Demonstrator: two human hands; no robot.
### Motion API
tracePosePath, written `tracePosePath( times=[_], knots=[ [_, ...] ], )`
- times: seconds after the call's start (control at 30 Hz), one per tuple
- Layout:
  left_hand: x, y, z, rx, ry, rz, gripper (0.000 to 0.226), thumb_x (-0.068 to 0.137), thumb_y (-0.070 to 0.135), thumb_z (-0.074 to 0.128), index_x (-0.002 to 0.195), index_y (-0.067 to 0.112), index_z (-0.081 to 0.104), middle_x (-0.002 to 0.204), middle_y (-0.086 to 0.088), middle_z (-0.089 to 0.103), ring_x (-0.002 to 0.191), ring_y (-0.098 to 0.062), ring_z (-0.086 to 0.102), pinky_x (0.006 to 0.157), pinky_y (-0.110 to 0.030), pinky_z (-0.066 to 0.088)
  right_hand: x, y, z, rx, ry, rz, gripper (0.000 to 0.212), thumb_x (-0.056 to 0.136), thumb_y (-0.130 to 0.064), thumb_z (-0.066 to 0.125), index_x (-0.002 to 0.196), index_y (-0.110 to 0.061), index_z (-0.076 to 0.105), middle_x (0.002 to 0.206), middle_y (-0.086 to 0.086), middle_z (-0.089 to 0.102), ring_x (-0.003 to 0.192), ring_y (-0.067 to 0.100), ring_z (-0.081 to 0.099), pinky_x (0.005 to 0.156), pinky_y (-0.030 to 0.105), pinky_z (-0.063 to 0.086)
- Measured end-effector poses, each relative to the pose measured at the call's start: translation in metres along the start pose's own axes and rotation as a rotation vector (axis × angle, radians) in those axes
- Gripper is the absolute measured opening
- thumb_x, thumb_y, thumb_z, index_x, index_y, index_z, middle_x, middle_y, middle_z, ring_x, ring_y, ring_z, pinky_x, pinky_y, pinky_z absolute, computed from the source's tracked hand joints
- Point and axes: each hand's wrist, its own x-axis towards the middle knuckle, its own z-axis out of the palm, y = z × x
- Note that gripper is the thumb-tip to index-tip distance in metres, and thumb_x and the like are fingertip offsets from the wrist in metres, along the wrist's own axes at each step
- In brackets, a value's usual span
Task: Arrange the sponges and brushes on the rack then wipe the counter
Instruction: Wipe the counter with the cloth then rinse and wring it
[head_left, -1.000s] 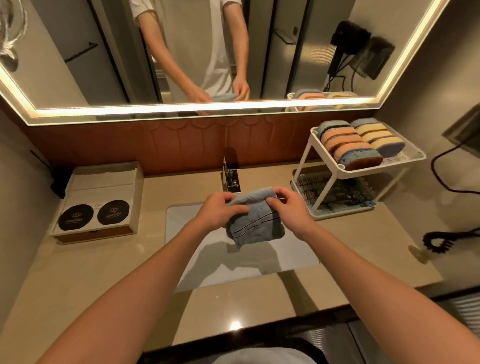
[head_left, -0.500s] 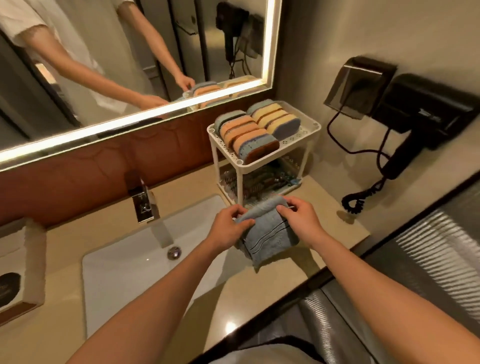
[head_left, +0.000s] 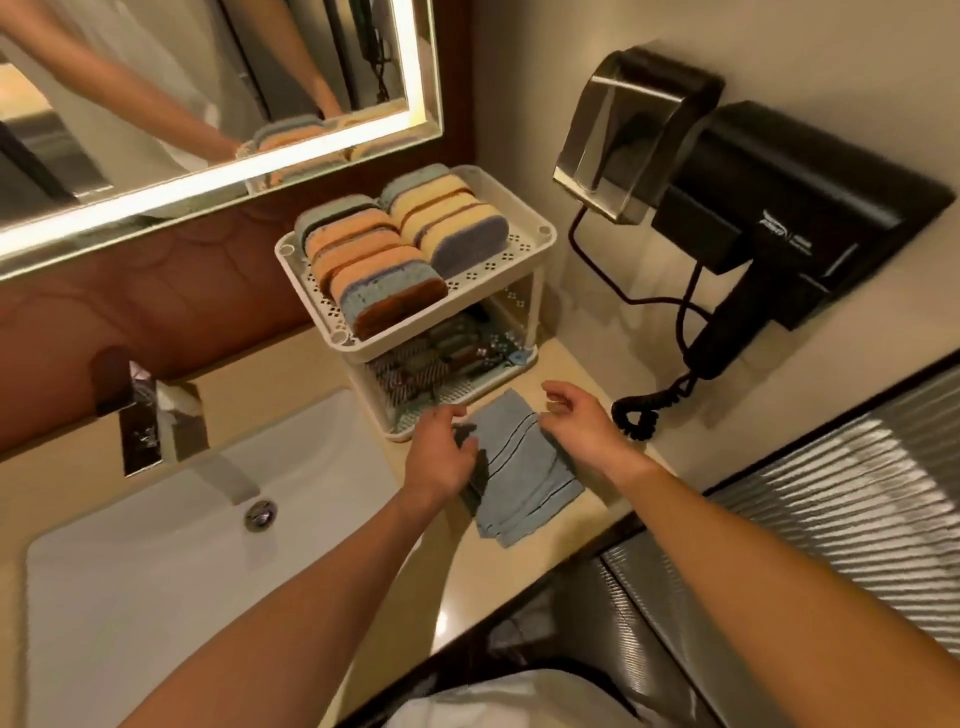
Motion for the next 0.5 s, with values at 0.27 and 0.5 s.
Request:
tracePosePath(
  times=[0.27, 0.5],
  knots=[
    [0.002, -0.026, 0.034, 0.386, -0.197, 0.240, 0.052, 0.086, 0.044, 0.070, 0.132, 0.021, 0.060, 0.136, -0.004, 0.053, 0.128, -0.026, 0.047, 0.110, -0.040, 0.035, 0.023, 0.033, 0.018, -0.465, -0.247, -0.129, 0.055, 0.088, -0.005, 0.067, 0.141, -0.009, 0.053, 0.145, 0.007, 0.052, 0.135, 0.021, 0.048, 0.114, 0.026, 0.034],
    [-0.008, -0.027, 0.057, 0.691, -0.234, 0.166, 0.058, 0.088, 0.052, 0.061, 0.138, 0.029, 0.044, 0.152, -0.001, 0.027, 0.149, -0.026, 0.012, 0.115, -0.059, 0.014, 0.015, 0.065, 0.029, -0.742, -0.233, -0.304, 0.067, 0.078, -0.006, 0.066, 0.143, -0.005, 0.048, 0.155, 0.012, 0.036, 0.142, 0.029, 0.034, 0.116, 0.025, 0.022]
  ],
)
